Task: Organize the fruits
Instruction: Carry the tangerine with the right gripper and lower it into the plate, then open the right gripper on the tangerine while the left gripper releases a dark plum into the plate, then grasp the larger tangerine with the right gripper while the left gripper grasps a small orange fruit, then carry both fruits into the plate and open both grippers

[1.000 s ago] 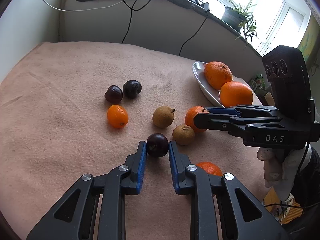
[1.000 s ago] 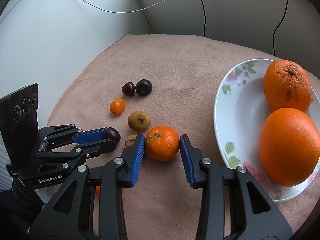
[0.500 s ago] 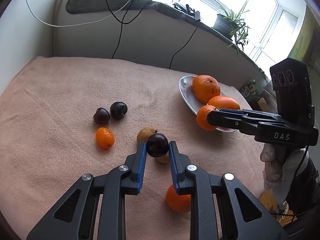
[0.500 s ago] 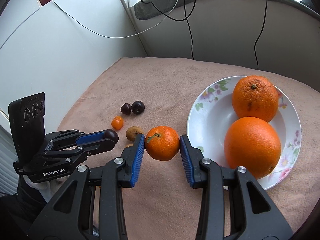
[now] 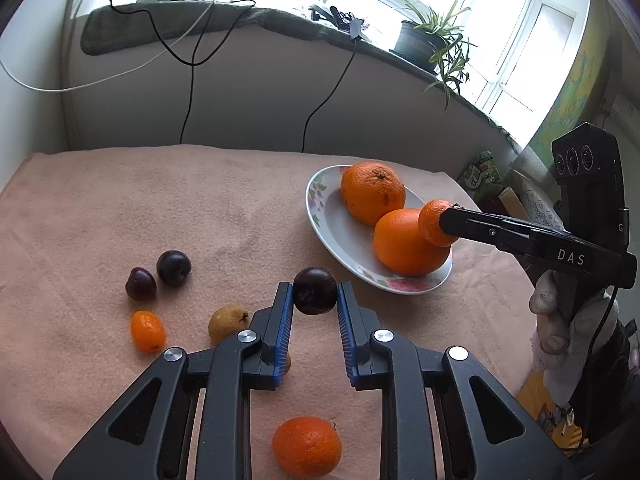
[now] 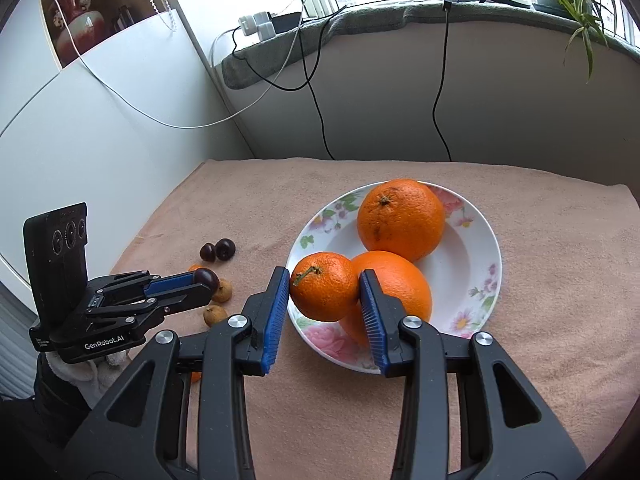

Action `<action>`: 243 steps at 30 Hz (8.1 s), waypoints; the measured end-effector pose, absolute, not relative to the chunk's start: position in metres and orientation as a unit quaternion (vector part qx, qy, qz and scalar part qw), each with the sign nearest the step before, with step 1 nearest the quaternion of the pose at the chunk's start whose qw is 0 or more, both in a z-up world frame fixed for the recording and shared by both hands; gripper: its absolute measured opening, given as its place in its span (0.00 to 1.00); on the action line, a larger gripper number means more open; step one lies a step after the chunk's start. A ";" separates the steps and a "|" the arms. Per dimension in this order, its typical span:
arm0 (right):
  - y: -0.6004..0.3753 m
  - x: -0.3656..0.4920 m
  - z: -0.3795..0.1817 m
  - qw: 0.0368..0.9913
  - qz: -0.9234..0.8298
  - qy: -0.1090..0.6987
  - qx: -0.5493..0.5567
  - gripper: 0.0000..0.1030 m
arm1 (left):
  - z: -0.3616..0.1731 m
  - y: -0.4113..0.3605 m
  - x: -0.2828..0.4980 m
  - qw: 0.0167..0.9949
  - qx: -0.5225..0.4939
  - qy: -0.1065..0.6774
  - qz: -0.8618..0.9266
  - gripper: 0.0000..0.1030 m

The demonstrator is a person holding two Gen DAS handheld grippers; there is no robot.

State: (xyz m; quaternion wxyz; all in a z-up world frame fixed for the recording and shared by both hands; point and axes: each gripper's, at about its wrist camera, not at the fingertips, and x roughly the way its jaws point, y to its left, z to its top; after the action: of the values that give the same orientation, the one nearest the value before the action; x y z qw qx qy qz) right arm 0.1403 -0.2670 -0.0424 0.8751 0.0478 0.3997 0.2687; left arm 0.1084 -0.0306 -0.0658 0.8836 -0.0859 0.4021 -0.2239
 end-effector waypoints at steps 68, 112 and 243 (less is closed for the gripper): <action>-0.305 0.127 -0.027 0.922 0.203 0.330 0.019 0.86 | -0.045 -0.050 0.130 0.913 0.013 0.371 -0.170 0.69; -0.132 0.053 -0.084 0.801 0.408 0.418 -0.131 0.79 | -0.109 0.061 0.099 0.894 -0.079 0.430 -0.103 0.48; -0.215 0.136 -0.058 0.876 0.290 0.374 -0.091 0.41 | -0.061 -0.085 0.198 0.896 -0.019 0.387 -0.218 0.22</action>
State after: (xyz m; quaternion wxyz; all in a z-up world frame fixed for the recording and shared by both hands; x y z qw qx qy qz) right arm 0.1356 -0.2148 -0.0582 0.8759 -0.0908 0.3745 0.2904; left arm 0.1976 -0.0845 -0.0610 0.8959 -0.0193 0.3866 -0.2182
